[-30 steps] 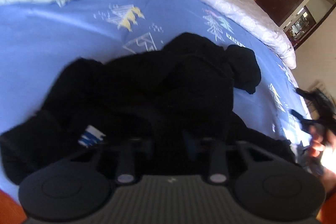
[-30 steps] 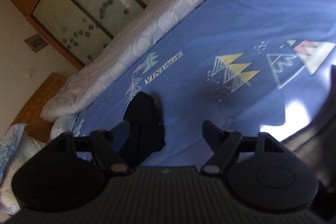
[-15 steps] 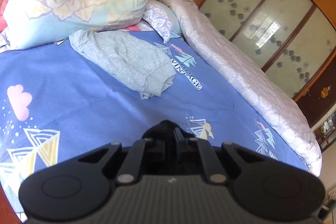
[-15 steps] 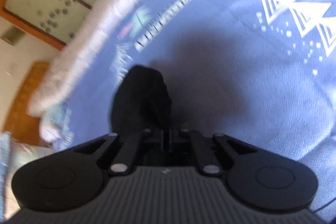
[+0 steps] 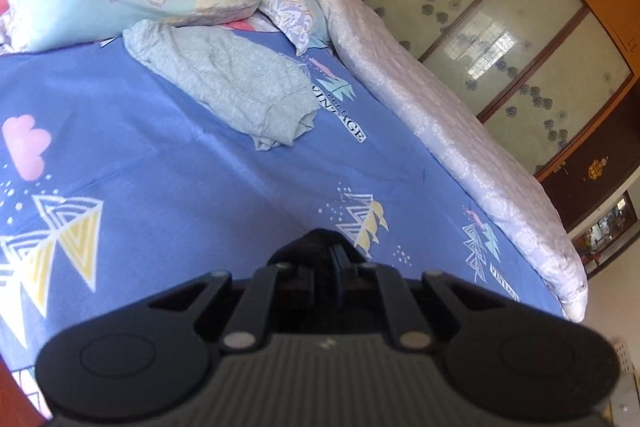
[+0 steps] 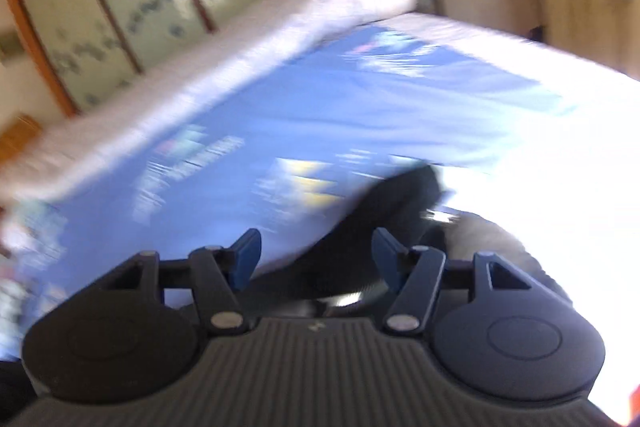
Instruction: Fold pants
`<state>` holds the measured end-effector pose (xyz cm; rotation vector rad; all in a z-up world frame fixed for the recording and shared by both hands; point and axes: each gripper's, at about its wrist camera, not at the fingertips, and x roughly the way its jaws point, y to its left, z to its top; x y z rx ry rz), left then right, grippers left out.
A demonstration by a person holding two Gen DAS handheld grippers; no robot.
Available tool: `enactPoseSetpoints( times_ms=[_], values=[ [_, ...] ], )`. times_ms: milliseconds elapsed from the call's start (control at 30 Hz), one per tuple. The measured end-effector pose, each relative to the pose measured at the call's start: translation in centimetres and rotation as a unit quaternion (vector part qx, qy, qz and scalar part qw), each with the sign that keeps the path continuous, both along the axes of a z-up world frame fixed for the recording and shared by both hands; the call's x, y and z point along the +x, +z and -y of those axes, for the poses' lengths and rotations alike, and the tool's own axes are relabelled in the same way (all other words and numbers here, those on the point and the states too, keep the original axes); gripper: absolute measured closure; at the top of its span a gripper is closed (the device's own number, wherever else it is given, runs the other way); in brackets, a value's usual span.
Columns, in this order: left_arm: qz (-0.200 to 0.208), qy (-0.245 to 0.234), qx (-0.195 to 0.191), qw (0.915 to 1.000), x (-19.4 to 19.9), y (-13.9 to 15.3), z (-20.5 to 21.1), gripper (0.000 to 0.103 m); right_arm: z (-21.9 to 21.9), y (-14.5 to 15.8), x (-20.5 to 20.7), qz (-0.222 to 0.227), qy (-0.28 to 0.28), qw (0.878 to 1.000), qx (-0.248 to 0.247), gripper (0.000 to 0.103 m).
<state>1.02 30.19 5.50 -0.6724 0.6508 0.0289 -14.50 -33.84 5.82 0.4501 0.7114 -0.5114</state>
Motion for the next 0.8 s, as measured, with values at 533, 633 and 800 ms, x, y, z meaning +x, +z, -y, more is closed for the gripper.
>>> enactPoseSetpoints(
  times_ms=[533,633,800],
  values=[
    [0.001,0.005,-0.002,1.0000,0.0,1.1,-0.9,0.095,8.1,-6.3,10.2,-0.094,-0.048,0.990,0.089,0.096],
    [0.012,-0.002,-0.002,0.9999,2.8,2.0,-0.7,0.095,10.0,-4.8,11.5,0.000,-0.098,0.986,0.132,0.097],
    [0.035,0.020,0.033,0.9986,9.8,1.3,1.5,0.091,11.8,-3.9,15.9,0.095,-0.161,0.968,0.170,0.063]
  ],
)
